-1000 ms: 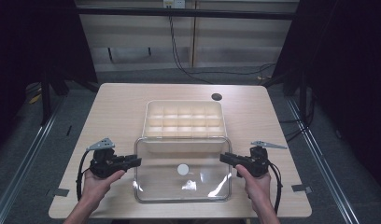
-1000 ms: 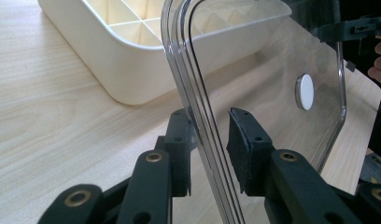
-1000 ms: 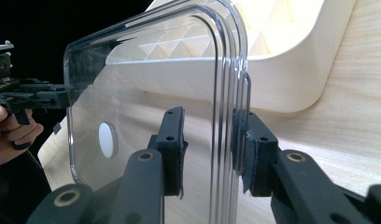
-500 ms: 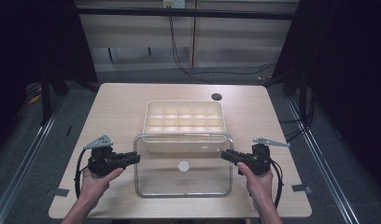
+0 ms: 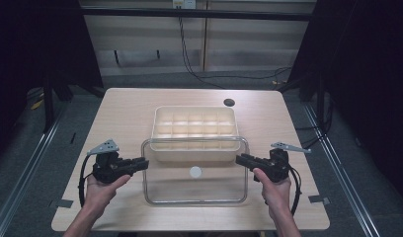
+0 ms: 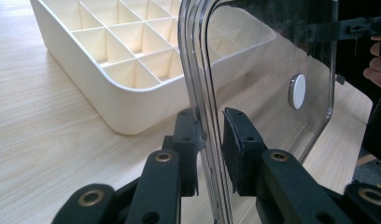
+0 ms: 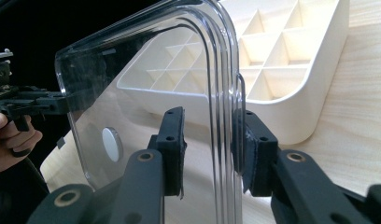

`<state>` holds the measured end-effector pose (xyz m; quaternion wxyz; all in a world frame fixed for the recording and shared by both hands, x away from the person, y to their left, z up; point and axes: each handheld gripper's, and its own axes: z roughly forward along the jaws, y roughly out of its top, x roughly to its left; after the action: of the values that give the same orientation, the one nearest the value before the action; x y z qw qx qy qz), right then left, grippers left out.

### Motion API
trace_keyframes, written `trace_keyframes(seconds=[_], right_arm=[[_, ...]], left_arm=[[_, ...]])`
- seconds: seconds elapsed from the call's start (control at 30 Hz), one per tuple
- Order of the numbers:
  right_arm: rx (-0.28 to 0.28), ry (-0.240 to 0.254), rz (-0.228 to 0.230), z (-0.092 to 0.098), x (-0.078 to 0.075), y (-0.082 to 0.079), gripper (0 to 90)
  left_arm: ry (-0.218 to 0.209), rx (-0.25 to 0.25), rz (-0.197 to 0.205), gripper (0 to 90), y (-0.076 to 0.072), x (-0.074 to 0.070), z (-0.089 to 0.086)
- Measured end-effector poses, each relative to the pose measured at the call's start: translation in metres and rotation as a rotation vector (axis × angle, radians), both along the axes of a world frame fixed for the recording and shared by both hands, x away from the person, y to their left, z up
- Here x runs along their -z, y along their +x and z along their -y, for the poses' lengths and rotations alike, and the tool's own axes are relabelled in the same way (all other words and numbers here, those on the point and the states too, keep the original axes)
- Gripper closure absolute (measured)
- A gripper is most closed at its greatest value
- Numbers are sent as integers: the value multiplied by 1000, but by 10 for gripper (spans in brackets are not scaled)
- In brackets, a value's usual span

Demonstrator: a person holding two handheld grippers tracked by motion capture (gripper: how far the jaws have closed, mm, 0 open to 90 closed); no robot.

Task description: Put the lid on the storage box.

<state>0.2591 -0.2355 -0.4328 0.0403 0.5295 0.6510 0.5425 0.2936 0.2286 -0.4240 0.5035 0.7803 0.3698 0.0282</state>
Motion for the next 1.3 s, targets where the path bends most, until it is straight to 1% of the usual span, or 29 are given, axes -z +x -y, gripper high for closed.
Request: trace_keyframes(seconds=[0.07, 0.23, 0.43, 0.47, 0.7, 0.83, 0.87, 0.93, 1.3], right_arm=[[1, 1, 1, 0, -1, 0, 662], [4, 5, 4, 1, -3, 3, 664], [8, 20, 14, 1, -8, 6, 665], [9, 25, 16, 1, -9, 8, 665], [12, 27, 25, 1, -13, 11, 669], [14, 31, 27, 1, -17, 14, 669], [15, 34, 35, 2, -20, 15, 669], [18, 38, 33, 2, -21, 17, 669], [26, 55, 42, 2, -32, 31, 670]], left_arm=[[6, 5, -2, 759, 1, 0, 0], [-1, 1, -4, 759, 3, -1, 0], [-14, -4, 10, 759, 5, -8, -1], [-18, -5, 17, 759, 6, -10, -1], [-22, -10, 12, 758, 10, -12, -1], [-30, -11, 20, 758, 12, -17, -1], [-33, -15, 26, 758, 13, -20, -1], [-40, -15, 28, 758, 15, -22, -1], [-34, -29, 39, 756, 24, -30, 0]])
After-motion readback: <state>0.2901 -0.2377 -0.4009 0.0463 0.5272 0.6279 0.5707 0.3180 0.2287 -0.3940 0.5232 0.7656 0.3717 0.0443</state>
